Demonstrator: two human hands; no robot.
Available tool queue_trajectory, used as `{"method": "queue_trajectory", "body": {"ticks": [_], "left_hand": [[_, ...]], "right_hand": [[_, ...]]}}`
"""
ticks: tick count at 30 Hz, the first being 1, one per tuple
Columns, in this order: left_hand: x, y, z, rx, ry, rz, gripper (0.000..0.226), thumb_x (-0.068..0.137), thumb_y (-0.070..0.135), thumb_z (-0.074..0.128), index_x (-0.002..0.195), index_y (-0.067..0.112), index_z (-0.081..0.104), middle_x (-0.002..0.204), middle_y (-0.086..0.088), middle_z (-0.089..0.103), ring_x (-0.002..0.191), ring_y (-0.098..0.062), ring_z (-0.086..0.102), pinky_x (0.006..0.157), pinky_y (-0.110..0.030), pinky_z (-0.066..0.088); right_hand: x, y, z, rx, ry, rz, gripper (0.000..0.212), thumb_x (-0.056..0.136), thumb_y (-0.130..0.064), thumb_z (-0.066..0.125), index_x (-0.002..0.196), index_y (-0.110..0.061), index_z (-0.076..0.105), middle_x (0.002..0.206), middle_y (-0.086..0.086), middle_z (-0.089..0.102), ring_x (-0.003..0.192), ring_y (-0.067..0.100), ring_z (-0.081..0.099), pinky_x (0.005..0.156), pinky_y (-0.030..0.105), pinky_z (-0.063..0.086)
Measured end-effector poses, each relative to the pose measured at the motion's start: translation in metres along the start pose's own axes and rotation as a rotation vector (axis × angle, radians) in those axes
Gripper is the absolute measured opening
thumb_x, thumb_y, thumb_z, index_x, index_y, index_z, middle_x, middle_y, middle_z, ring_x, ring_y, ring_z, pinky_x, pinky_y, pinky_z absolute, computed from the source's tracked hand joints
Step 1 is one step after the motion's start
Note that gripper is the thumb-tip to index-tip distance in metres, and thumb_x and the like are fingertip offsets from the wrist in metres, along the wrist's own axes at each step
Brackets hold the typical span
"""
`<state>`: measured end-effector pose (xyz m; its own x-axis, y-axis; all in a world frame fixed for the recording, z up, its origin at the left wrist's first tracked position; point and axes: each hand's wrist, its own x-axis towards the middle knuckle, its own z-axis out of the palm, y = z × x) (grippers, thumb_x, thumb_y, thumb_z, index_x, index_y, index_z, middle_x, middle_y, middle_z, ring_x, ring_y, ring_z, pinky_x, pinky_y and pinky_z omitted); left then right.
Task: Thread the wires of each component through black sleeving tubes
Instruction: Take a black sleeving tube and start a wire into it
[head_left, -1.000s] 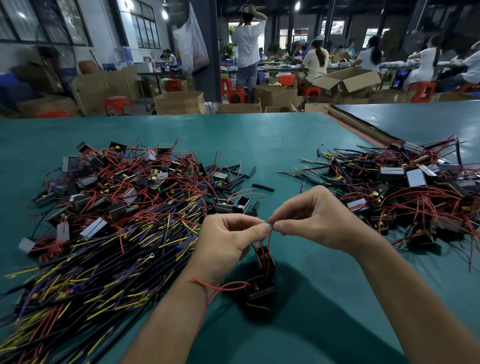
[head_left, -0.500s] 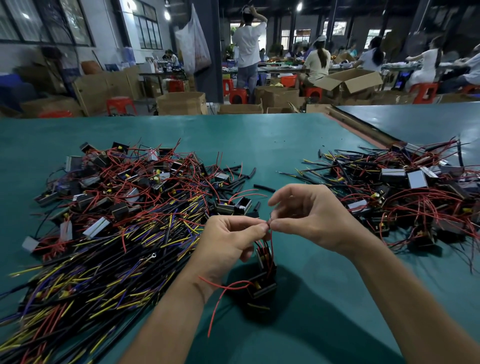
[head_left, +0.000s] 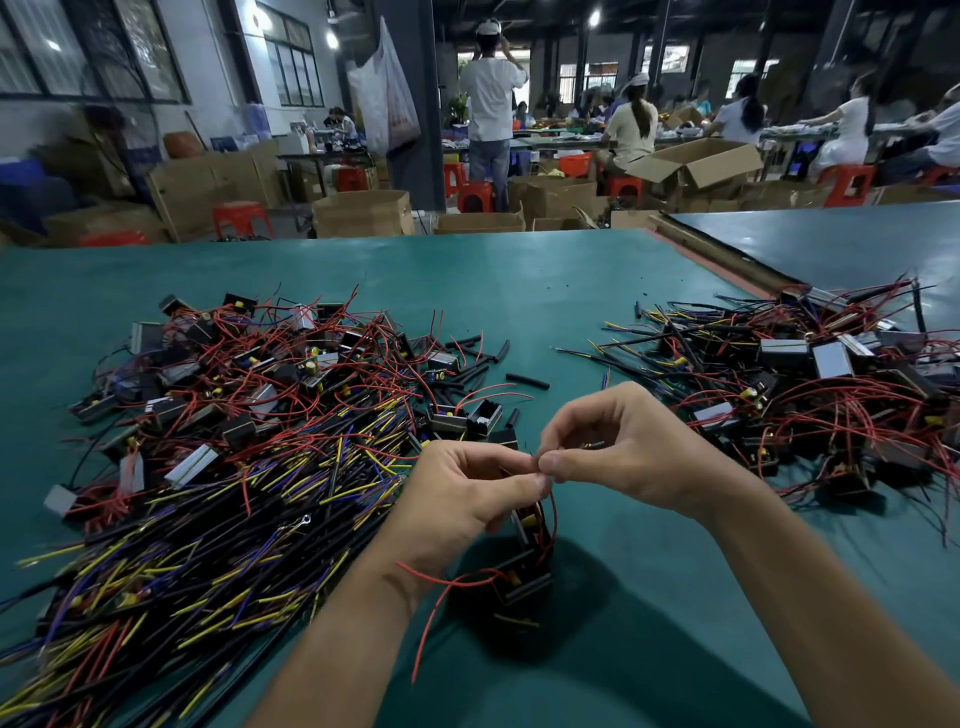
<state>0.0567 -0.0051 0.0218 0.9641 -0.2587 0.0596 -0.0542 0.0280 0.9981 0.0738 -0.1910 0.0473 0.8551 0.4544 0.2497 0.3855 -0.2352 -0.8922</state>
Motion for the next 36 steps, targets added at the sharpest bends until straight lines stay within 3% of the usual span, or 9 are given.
{"method": "queue_trajectory", "body": {"ticks": [4,9,14,18,21,24,28,31,36], "left_hand": [[0.0,0.001,0.002,-0.013,-0.012,0.012,0.01,0.077,0.0,0.073,0.072,0.008,0.076,0.065,-0.017,0.063,0.041,-0.011,0.043,0.041,-0.019,0.039],[-0.001,0.003,0.003,-0.028,-0.026,0.018,0.022,0.081,-0.004,0.069,0.067,0.011,0.076,0.07,-0.011,0.072,0.039,-0.01,0.044,0.039,-0.019,0.041],[0.001,0.002,0.004,-0.034,0.024,0.025,0.021,0.08,-0.006,0.068,0.066,0.008,0.075,0.065,-0.009,0.071,0.039,-0.009,0.043,0.039,-0.018,0.038],[0.0,0.001,0.005,0.11,0.134,0.145,0.014,0.075,0.0,0.076,0.067,0.011,0.077,0.06,-0.006,0.071,0.044,-0.005,0.052,0.043,-0.016,0.038],[-0.002,-0.002,0.009,0.254,0.18,0.285,0.003,0.07,0.02,0.077,0.071,0.023,0.078,0.06,-0.004,0.071,0.051,-0.008,0.055,0.048,-0.026,0.043],[-0.002,-0.004,0.008,0.294,0.184,0.309,0.002,0.069,0.021,0.077,0.07,0.023,0.078,0.058,-0.003,0.07,0.05,-0.007,0.053,0.048,-0.024,0.043],[0.004,-0.001,0.003,0.136,0.166,0.163,0.018,0.074,-0.005,0.075,0.065,0.011,0.076,0.048,0.004,0.063,0.039,0.002,0.046,0.042,-0.011,0.035],[0.005,0.0,0.0,0.085,0.172,0.091,0.016,0.074,-0.004,0.075,0.064,0.009,0.076,0.046,0.002,0.059,0.035,-0.004,0.04,0.04,-0.013,0.028],[0.003,0.003,0.001,0.015,0.145,0.01,0.017,0.075,-0.004,0.074,0.063,0.009,0.075,0.055,-0.011,0.063,0.035,-0.011,0.035,0.039,-0.019,0.025]], "right_hand": [[0.0,-0.002,0.002,-0.02,0.021,-0.036,0.021,0.079,0.003,0.069,0.074,-0.017,0.067,0.069,0.003,0.07,0.067,0.013,0.064,0.065,0.022,0.051],[-0.001,-0.005,0.0,-0.14,-0.004,-0.026,0.011,0.082,-0.007,0.068,0.082,-0.015,0.075,0.072,0.006,0.074,0.07,0.017,0.067,0.07,0.048,0.054],[-0.002,-0.006,-0.003,-0.183,0.028,0.014,0.007,0.084,-0.009,0.074,0.082,-0.015,0.078,0.072,0.004,0.074,0.066,0.01,0.062,0.063,0.036,0.051],[-0.001,-0.008,0.002,-0.19,0.067,0.126,0.016,0.083,-0.011,0.074,0.067,-0.012,0.074,0.055,0.001,0.061,0.052,0.01,0.047,0.049,0.025,0.036],[0.003,-0.008,0.006,-0.047,0.081,0.28,0.022,0.08,-0.003,0.069,0.059,-0.008,0.07,0.052,0.004,0.057,0.05,0.013,0.047,0.05,0.021,0.039],[0.003,-0.007,0.009,0.087,0.039,0.406,0.025,0.082,-0.003,0.064,0.058,-0.008,0.066,0.054,0.006,0.056,0.048,0.015,0.045,0.053,0.024,0.043],[-0.001,-0.009,0.004,0.199,-0.035,0.316,0.017,0.089,0.002,0.061,0.074,-0.002,0.068,0.068,0.013,0.068,0.054,0.017,0.059,0.058,0.024,0.053],[-0.004,-0.007,-0.001,0.25,-0.099,0.254,0.006,0.086,0.011,0.061,0.088,0.006,0.064,0.078,0.021,0.071,0.063,0.024,0.066,0.065,0.026,0.055],[-0.005,-0.002,-0.005,0.21,-0.073,0.128,0.019,0.08,0.017,0.065,0.088,-0.001,0.067,0.081,0.018,0.073,0.068,0.024,0.069,0.068,0.024,0.054]]}}
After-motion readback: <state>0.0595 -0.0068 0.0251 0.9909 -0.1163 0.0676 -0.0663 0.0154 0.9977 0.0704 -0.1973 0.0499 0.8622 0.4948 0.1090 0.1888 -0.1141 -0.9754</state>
